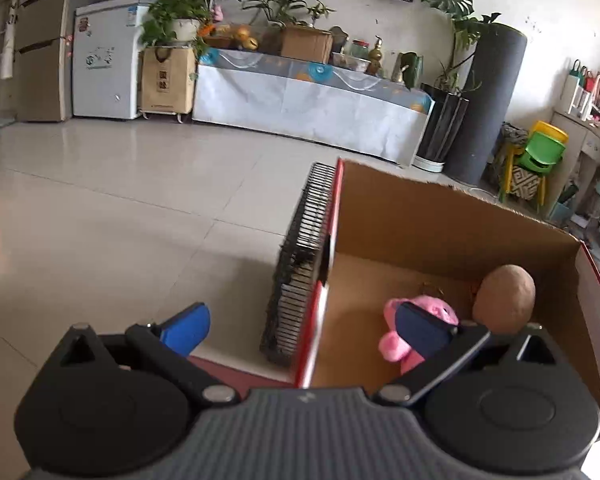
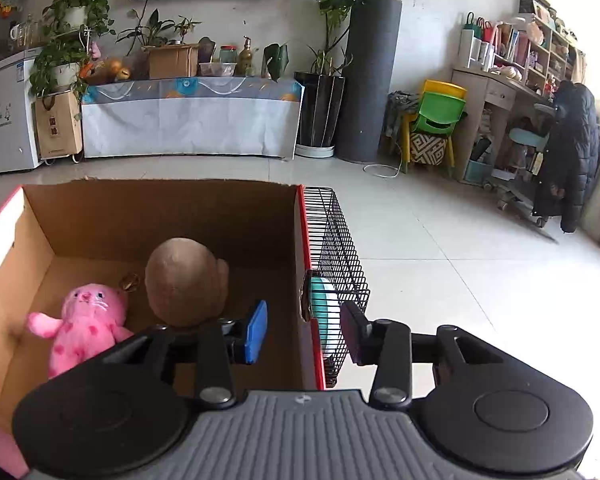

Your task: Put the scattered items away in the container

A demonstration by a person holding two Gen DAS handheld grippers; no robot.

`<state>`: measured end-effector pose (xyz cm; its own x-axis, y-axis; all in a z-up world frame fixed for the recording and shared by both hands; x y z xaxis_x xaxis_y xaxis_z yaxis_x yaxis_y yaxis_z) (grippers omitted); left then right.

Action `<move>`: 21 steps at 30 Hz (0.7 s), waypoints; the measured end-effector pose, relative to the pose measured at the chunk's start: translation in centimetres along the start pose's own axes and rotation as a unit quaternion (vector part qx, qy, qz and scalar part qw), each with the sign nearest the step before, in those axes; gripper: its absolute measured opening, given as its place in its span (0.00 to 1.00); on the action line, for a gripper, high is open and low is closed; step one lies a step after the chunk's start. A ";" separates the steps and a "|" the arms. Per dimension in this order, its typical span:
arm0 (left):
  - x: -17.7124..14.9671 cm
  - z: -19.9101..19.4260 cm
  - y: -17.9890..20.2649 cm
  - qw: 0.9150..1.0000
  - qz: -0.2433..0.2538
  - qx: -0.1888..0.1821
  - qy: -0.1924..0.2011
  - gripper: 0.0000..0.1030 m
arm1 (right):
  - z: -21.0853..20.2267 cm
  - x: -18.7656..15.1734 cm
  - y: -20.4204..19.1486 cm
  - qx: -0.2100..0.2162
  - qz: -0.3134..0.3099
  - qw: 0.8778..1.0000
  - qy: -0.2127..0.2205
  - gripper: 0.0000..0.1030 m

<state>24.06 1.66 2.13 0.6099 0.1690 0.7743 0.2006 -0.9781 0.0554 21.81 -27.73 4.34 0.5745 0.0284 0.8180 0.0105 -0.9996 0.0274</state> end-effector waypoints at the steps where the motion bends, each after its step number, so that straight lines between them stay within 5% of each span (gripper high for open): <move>1: 0.2 -0.5 0.0 1.000 0.003 0.006 0.002 1.00 | -0.5 0.1 -0.1 0.000 0.002 1.000 -0.001 0.41; 9: 0.1 -5.0 0.0 1.000 0.019 0.012 -0.020 1.00 | -4.8 -0.5 -1.3 0.024 0.011 0.999 -0.019 0.47; 21: -4.5 -8.9 1.7 0.994 0.075 -0.010 -0.079 1.00 | -8.8 -3.9 -2.8 0.056 0.019 0.995 -0.079 0.51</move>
<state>14.84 -1.88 4.36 0.7448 0.0355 0.6663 0.0833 -0.9957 -0.0401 12.33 -24.99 6.11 0.6970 -0.0023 0.7171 0.0730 -0.9946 -0.0741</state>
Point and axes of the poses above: each gripper's, at about its wrist camera, not at the fingertips, and z roughly the way its jaws point, y to its right, x to its top, the point moved 2 cm from there along z, roughly the way its jaws point, and after that the axes turned 10 degrees about x, right-handed, at the moved point
